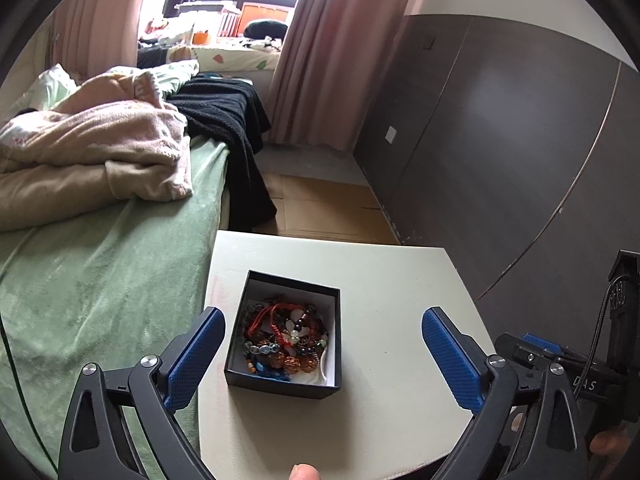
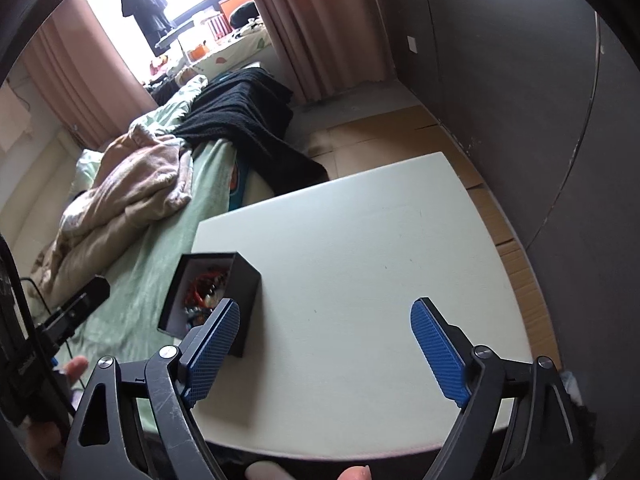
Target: Organize jewelry
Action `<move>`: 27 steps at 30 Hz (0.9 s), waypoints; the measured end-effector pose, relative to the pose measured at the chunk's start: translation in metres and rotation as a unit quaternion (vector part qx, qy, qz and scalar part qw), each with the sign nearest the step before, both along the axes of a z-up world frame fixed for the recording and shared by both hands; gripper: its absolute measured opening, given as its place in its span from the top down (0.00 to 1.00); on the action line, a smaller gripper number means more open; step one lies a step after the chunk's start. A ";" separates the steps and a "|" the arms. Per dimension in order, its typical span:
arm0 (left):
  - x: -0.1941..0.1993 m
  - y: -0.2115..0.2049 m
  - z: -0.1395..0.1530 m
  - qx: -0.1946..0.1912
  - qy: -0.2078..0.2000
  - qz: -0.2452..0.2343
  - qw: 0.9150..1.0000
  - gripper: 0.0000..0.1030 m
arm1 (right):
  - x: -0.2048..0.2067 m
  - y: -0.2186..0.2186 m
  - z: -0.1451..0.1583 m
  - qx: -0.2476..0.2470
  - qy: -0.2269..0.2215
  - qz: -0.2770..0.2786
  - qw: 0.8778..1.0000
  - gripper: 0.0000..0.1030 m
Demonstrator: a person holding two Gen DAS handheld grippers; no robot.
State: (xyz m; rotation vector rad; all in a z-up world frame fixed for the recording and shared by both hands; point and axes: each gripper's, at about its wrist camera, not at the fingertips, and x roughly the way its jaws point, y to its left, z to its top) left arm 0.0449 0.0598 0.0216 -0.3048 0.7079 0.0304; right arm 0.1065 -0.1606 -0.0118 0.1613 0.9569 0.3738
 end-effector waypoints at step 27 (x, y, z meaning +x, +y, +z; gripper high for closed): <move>-0.035 -0.042 0.005 0.078 -0.036 -0.016 0.996 0.01 | -0.042 -0.027 0.008 -0.029 -0.079 -0.003 0.996 0.00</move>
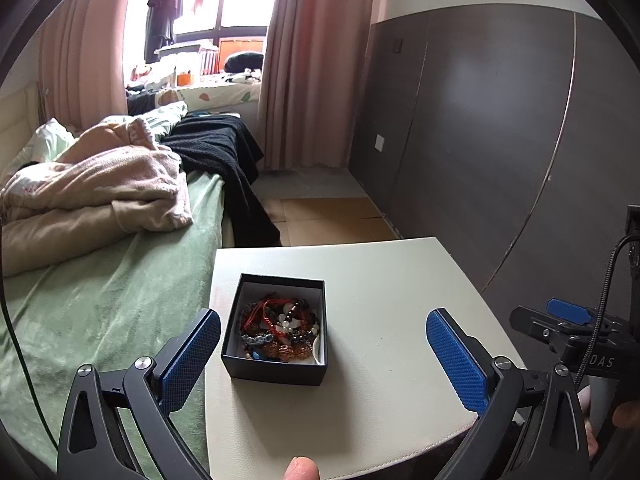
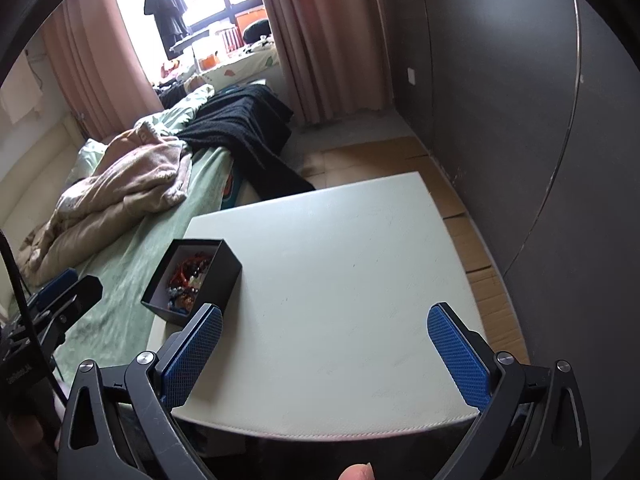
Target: Organize jewelry
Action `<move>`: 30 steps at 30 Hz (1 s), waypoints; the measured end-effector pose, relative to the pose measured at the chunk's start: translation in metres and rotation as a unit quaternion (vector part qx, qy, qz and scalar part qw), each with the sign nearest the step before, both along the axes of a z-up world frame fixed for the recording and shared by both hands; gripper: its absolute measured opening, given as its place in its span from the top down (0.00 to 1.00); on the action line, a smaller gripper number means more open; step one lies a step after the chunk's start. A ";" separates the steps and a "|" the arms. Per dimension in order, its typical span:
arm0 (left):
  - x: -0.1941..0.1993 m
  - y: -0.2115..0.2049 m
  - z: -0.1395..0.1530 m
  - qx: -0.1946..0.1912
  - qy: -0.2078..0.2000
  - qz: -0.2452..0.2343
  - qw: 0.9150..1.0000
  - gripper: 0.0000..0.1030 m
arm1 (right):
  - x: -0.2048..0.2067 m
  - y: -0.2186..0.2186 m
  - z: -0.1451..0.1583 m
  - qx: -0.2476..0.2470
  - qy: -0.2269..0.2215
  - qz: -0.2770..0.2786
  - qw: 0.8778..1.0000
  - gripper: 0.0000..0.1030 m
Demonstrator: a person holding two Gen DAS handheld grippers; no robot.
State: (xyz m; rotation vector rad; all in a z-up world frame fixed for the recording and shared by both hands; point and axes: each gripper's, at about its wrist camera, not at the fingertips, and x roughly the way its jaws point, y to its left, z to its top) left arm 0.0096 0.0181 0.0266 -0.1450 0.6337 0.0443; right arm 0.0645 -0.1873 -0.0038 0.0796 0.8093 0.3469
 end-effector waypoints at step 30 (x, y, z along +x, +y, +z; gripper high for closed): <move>0.003 -0.002 0.004 0.004 -0.003 0.000 1.000 0.01 | -0.005 -0.004 0.011 0.008 -0.030 0.007 0.999 0.00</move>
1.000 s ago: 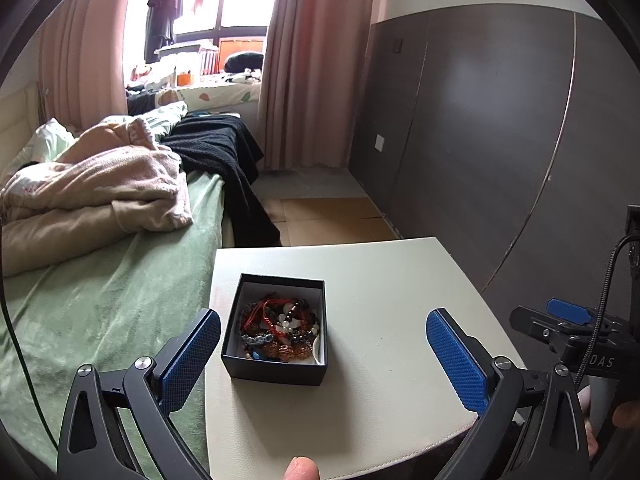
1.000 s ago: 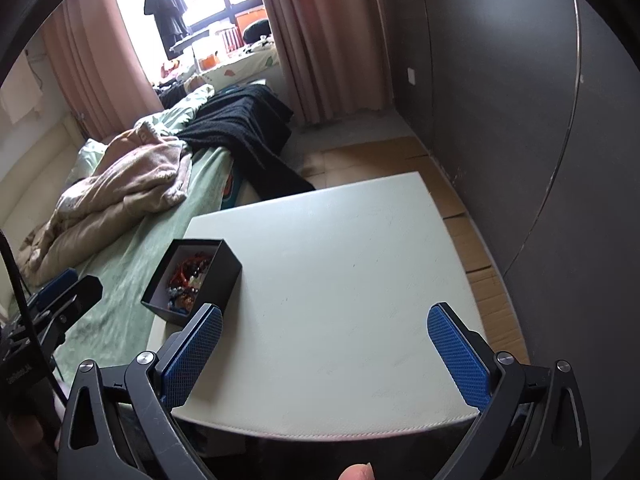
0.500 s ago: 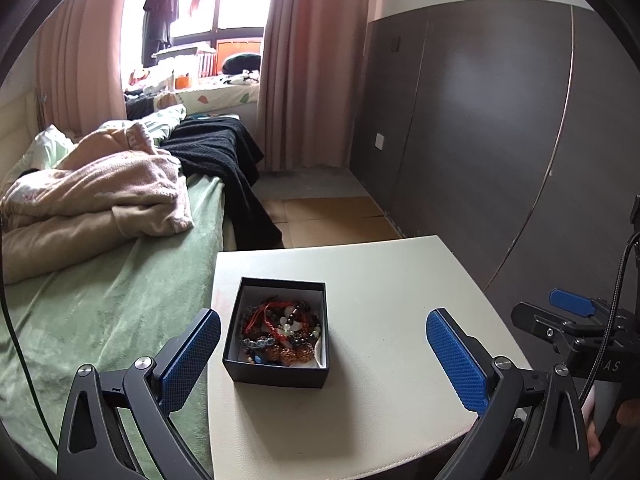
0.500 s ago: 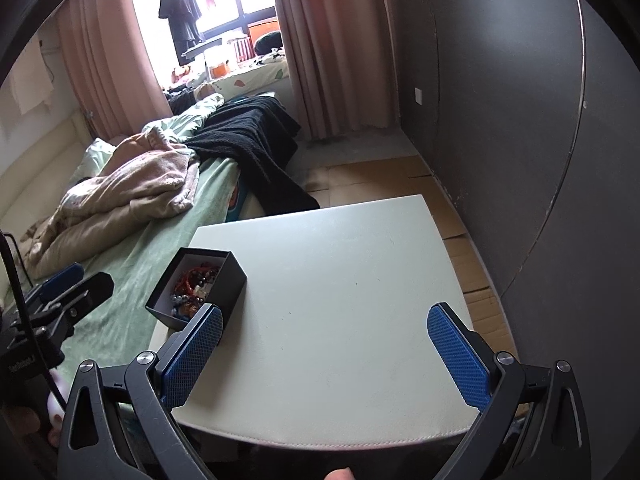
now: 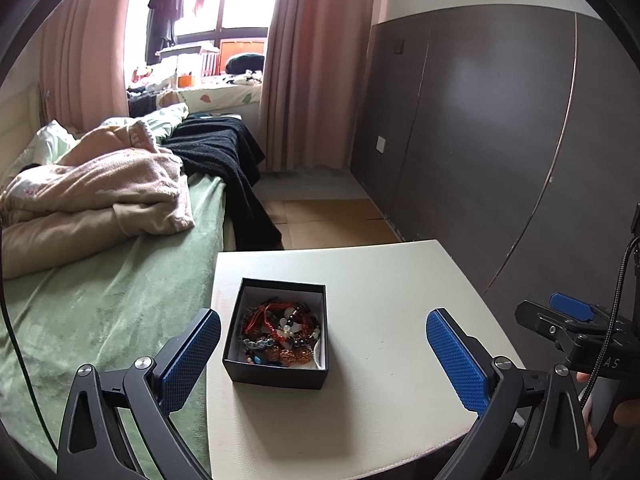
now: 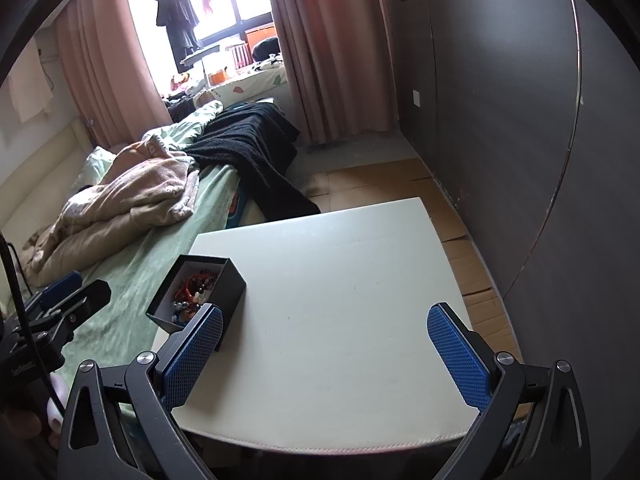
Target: Organize jewelry
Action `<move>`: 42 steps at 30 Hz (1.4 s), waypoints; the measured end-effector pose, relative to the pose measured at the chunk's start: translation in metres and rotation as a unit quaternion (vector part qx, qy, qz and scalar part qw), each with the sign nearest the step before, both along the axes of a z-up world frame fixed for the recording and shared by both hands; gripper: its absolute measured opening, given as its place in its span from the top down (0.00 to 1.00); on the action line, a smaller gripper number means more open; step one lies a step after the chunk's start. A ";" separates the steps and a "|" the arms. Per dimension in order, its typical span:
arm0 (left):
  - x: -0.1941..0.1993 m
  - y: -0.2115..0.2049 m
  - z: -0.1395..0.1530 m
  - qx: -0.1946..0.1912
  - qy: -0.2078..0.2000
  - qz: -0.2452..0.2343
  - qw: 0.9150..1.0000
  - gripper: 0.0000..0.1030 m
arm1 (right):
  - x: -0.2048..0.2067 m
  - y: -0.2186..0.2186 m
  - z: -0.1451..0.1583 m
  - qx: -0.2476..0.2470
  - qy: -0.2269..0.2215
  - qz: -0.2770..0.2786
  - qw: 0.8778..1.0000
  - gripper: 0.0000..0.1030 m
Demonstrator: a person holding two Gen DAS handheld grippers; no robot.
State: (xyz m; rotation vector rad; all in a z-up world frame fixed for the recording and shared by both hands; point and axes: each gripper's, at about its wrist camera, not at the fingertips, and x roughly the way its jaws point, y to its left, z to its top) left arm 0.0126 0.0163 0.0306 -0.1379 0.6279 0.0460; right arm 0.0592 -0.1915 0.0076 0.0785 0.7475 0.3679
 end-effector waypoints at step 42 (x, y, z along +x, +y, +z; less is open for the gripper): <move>-0.006 0.009 0.005 0.004 -0.013 0.008 1.000 0.01 | 0.004 0.004 0.000 0.011 -0.009 0.004 1.000 0.00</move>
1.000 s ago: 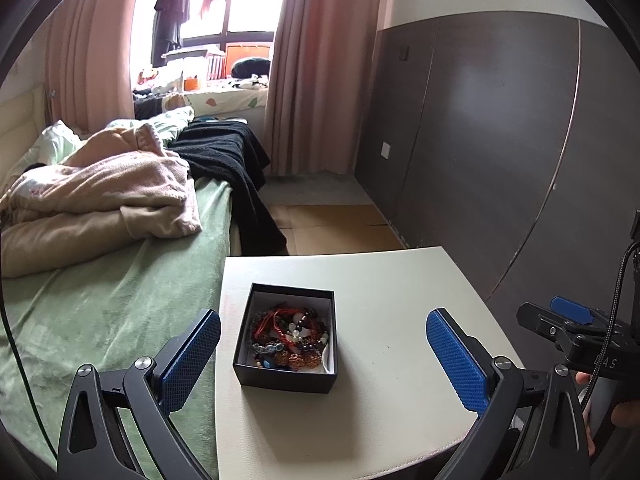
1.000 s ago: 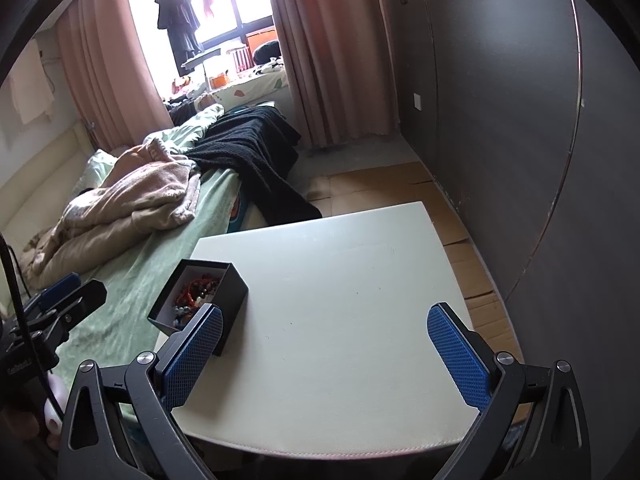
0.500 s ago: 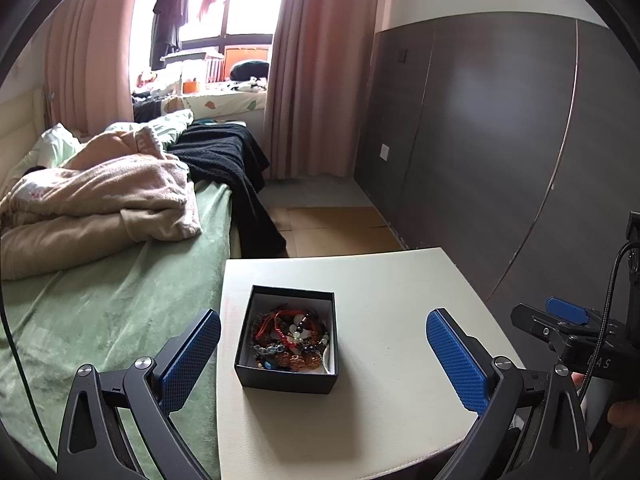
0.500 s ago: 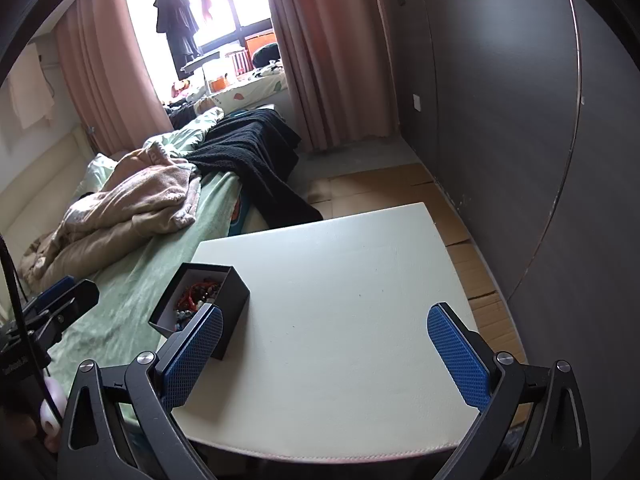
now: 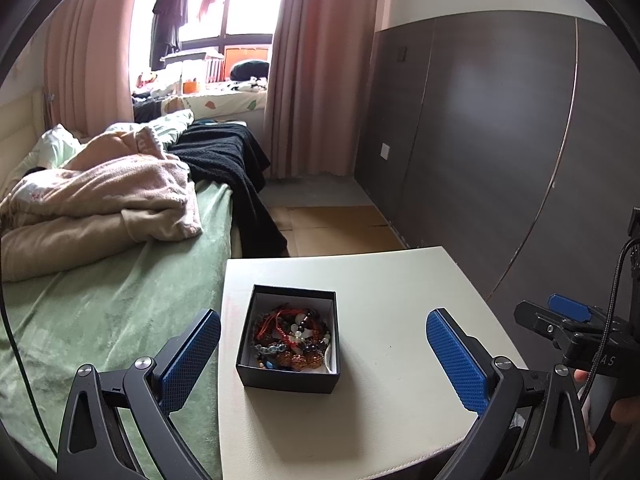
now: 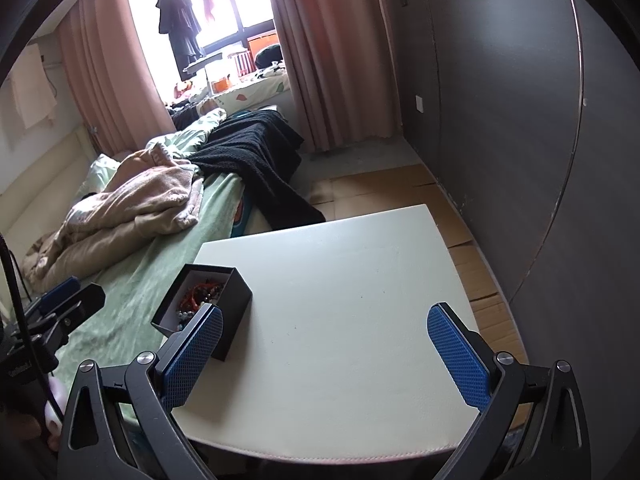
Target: Organize jewelry
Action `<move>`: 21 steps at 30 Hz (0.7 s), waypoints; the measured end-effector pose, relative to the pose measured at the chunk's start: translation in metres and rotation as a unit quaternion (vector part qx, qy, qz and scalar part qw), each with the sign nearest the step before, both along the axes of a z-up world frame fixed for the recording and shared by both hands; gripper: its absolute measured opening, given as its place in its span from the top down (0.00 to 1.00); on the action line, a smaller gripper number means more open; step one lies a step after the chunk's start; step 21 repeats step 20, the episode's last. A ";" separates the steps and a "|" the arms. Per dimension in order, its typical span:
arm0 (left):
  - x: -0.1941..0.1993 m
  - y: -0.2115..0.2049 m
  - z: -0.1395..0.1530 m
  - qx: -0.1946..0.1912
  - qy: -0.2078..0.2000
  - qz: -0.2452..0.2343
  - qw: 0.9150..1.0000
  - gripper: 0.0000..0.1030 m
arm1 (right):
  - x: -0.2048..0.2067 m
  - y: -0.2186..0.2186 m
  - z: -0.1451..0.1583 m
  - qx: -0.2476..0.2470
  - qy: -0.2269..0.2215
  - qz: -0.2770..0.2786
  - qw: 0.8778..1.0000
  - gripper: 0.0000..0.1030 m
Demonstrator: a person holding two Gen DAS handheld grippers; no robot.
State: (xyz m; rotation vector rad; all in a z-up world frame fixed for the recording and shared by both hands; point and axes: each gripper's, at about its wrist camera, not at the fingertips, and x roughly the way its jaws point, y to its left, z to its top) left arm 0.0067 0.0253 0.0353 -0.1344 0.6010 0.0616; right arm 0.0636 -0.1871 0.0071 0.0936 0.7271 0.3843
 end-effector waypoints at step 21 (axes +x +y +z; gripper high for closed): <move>0.001 -0.005 -0.001 0.001 0.003 -0.007 1.000 0.01 | -0.001 -0.004 0.000 0.018 0.010 0.002 1.000 0.00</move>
